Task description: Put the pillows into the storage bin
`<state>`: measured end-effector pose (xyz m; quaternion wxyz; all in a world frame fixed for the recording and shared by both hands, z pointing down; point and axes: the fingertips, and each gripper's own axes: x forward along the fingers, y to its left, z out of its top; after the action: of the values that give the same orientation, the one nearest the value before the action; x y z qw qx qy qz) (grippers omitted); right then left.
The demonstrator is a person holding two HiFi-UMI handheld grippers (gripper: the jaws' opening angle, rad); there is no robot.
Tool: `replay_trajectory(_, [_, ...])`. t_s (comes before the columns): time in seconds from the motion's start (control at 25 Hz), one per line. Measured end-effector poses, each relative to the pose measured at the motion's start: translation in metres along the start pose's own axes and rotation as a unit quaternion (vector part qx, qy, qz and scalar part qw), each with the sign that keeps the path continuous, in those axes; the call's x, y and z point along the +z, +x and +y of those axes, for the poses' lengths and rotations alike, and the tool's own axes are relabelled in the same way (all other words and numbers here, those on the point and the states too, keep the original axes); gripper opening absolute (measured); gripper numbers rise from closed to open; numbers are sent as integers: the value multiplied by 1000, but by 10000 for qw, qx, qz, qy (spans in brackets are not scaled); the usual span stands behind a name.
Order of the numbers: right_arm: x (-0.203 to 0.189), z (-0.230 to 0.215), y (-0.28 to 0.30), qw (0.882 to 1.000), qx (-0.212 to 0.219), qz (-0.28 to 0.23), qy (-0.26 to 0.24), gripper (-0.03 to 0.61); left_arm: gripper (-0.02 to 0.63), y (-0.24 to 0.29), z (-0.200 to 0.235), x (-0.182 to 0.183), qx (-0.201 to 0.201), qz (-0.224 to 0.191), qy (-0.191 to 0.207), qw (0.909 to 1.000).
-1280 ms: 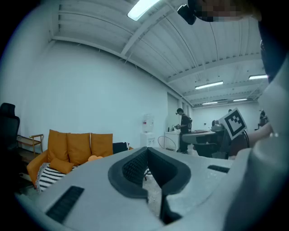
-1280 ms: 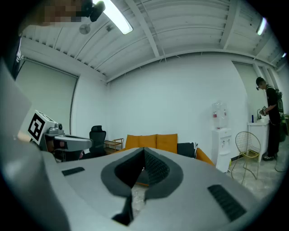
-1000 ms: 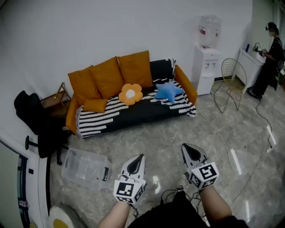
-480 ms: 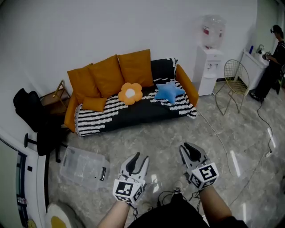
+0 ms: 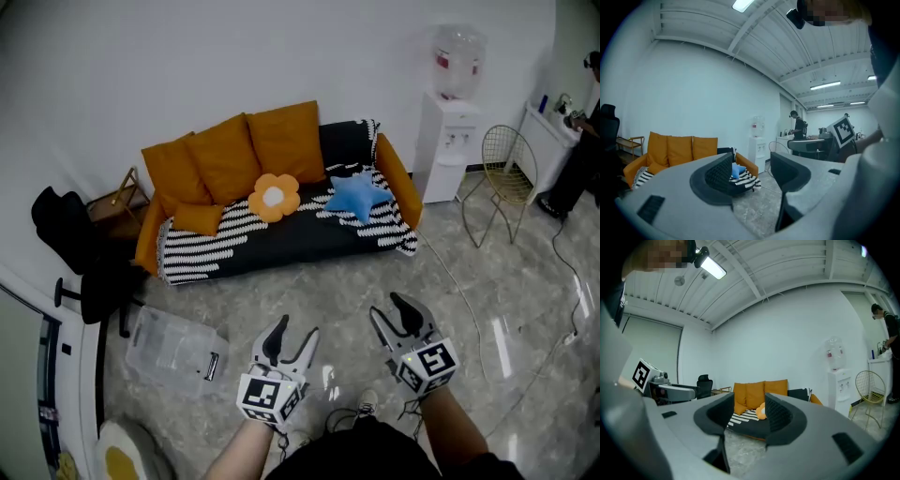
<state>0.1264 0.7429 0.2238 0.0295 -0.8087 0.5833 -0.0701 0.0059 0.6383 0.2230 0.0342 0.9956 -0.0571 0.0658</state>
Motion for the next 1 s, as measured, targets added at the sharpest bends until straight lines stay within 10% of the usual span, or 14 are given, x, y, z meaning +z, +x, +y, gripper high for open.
replay_trajectory(1.0, [9,-103,60,9997,-189,37,175,308,282,136,23,13,-304,100,-260,9991])
